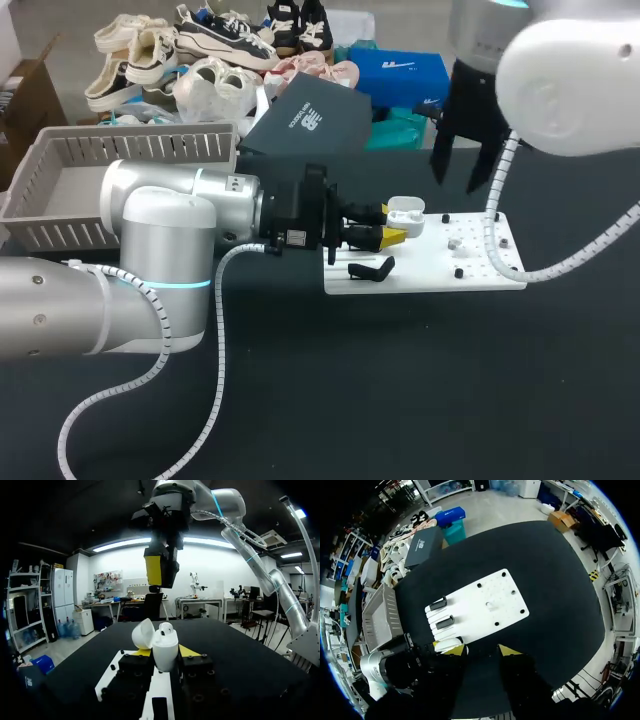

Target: Pick up each earbud case from the left stands, insert the matching earbuds, close the lid, and place the case in the box.

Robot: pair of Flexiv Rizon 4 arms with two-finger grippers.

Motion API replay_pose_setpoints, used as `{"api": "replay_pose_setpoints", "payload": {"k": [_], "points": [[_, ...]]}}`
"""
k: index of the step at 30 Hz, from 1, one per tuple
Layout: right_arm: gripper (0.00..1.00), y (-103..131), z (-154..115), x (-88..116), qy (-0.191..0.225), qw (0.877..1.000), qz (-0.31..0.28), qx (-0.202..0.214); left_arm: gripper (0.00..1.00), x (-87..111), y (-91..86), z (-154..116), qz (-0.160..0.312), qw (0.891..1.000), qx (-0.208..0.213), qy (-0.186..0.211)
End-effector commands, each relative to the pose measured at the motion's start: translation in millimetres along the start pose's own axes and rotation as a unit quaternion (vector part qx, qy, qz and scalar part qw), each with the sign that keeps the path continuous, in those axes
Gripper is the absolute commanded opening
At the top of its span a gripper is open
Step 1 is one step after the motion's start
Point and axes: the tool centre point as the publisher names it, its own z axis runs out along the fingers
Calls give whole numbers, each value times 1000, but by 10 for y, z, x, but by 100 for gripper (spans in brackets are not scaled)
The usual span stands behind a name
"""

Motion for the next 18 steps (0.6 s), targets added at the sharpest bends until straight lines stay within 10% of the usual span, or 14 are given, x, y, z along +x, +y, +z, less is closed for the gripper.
{"api": "replay_pose_setpoints", "payload": {"k": [1, 18], "points": [[36, -318, 38, 12, -8, 994, -10, -109, 0, 8, 25, 4, 0, 1000, 3, 0], [45, -459, 628, -120, -22, 994, -81, -75, 0, 8, 25, 4, 0, 1000, 3, 0]]}}
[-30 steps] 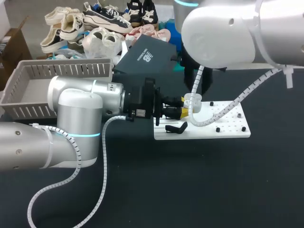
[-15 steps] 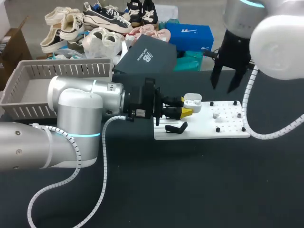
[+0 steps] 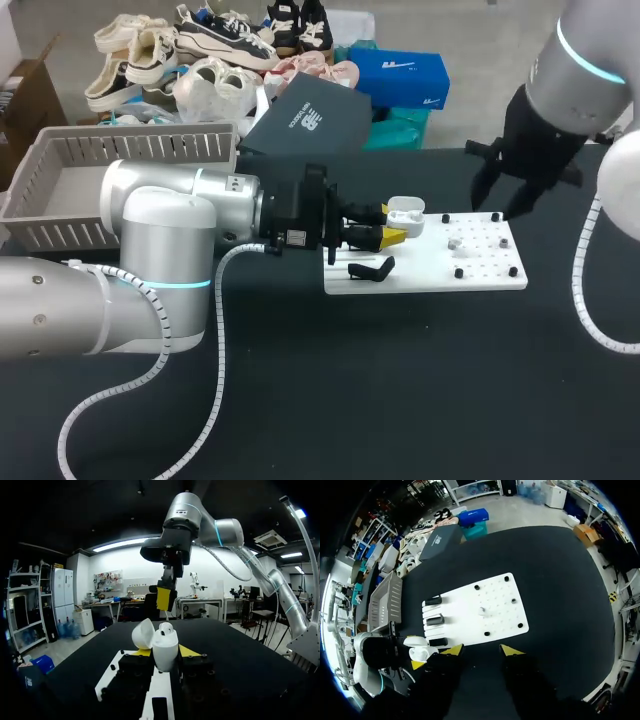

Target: Pick up each earbud case from the left stands, insert the matching earbuds, close the lid, and place the case in the box.

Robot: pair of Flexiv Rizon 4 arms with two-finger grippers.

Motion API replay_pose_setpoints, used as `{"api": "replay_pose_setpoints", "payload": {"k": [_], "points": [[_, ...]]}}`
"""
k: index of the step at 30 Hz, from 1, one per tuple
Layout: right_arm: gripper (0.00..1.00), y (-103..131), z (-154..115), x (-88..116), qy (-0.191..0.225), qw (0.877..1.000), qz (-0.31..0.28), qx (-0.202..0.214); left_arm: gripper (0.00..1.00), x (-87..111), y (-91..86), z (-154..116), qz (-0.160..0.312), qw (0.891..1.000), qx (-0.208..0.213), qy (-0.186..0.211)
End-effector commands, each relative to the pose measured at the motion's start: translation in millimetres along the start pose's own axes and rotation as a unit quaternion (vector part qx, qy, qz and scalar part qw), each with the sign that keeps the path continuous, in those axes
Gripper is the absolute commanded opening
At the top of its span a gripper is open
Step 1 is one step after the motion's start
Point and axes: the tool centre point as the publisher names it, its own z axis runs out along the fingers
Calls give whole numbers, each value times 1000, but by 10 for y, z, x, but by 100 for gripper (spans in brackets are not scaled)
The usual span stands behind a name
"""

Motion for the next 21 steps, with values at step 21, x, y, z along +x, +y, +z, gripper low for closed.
{"api": "replay_pose_setpoints", "payload": {"k": [21], "points": [[77, 95, 715, -300, 27, 994, 100, 33, 0, 8, 25, 4, 0, 1000, 3, 0]]}}
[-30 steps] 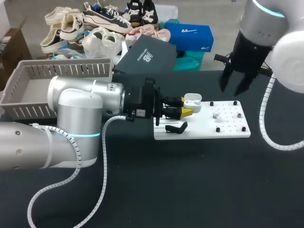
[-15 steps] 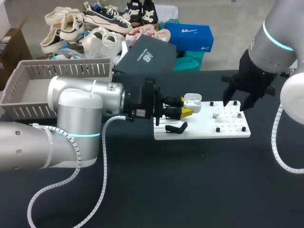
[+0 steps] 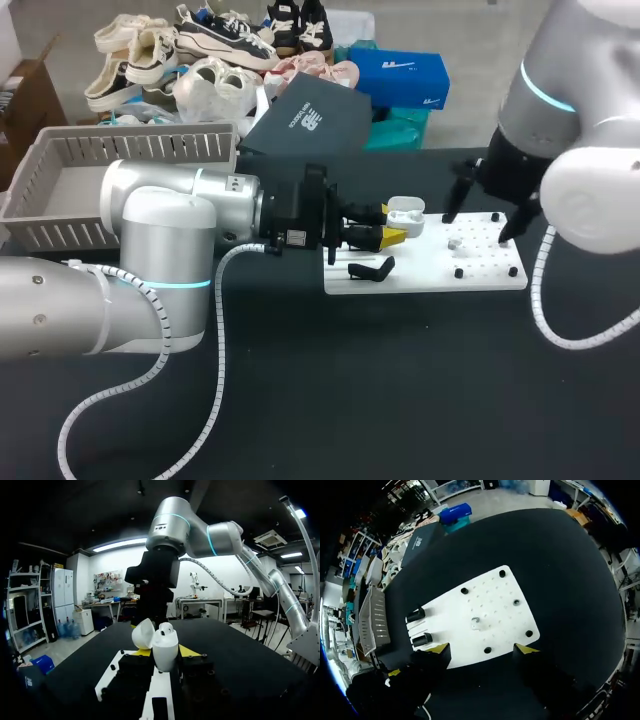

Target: Pick up each earbud case from the left stands, insert the matching earbuds, close the lid, and place the case in the box.

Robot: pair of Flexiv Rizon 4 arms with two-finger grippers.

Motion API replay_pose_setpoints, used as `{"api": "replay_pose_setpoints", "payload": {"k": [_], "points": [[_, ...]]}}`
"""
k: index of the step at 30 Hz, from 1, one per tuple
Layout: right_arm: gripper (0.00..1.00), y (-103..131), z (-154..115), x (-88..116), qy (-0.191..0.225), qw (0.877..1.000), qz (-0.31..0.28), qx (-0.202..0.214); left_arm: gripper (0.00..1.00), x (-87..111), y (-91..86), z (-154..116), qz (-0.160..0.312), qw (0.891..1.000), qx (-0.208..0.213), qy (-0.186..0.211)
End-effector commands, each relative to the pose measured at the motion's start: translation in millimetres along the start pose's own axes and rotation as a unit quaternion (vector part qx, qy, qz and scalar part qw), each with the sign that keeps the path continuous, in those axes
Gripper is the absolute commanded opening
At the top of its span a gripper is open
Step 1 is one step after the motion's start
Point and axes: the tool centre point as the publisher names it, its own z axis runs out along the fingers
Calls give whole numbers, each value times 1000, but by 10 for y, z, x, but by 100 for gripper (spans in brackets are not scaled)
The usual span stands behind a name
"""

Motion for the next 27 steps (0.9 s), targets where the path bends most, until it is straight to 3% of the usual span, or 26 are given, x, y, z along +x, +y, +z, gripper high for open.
{"api": "replay_pose_setpoints", "payload": {"k": [1, 3, 7, 11, 14, 18, 27], "points": [[75, 108, 74, -98, 10, 1000, 20, 6, 0, 8, 25, 4, 0, 1000, 3, 0], [58, 124, 94, -107, 14, 999, 30, 7, 0, 8, 25, 4, 0, 1000, 3, 0], [49, 116, 177, -107, 21, 999, 42, 15, 0, 8, 25, 4, 0, 1000, 3, 0], [51, 104, 238, -118, 30, 998, 55, 14, 0, 8, 25, 4, 0, 1000, 3, 0], [60, 102, 280, -114, 35, 998, 60, 13, 0, 8, 25, 4, 0, 1000, 3, 0], [65, 102, 334, -83, 42, 997, 62, 11, 0, 8, 25, 4, 0, 1000, 3, 0], [52, 93, 403, -68, 50, 996, 71, 2, 0, 8, 25, 4, 0, 1000, 3, 0]]}}
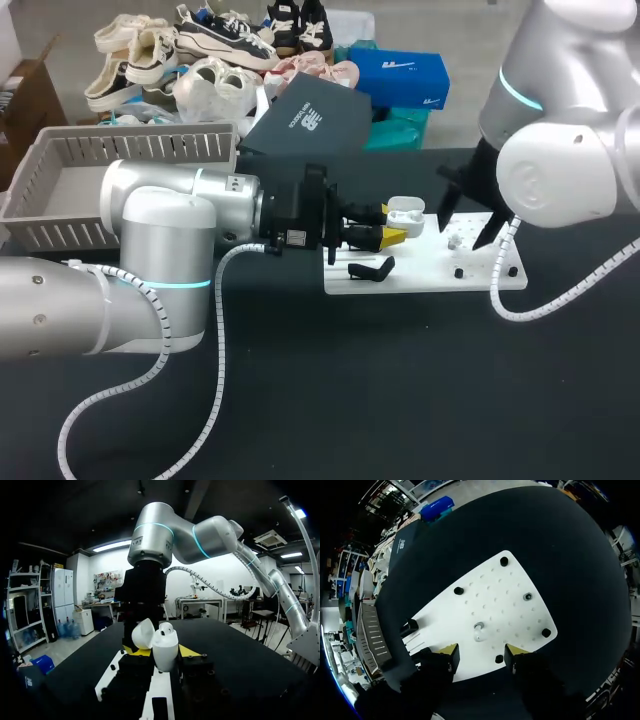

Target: Pick up each earbud case from the left stands, insert the matching earbuds, close the lid, and place the case in the box.

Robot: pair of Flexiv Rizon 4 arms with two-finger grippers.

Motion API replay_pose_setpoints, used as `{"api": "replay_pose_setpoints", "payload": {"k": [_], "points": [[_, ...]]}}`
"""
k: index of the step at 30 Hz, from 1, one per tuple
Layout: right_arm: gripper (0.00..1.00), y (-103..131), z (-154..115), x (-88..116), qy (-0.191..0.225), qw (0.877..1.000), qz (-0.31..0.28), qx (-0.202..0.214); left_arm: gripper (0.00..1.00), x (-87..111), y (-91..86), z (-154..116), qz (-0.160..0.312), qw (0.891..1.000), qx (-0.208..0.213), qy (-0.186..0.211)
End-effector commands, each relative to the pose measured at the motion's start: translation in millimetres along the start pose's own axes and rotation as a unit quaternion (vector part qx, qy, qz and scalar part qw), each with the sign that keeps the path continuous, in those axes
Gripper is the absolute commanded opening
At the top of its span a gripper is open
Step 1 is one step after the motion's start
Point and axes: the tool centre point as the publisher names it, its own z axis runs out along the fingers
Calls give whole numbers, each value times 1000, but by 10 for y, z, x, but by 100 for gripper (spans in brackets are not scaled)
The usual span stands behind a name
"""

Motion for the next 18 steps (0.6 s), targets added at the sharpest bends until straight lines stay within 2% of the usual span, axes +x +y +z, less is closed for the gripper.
{"api": "replay_pose_setpoints", "payload": {"k": [1, 18], "points": [[50, -13, 34, -19, 3, 1000, 4, -5, 0, 8, 25, 4, 0, 1000, 3, 0], [47, 16, 168, -43, 4, 1000, 15, -25, 0, 8, 25, 4, 0, 1000, 3, 0]]}}
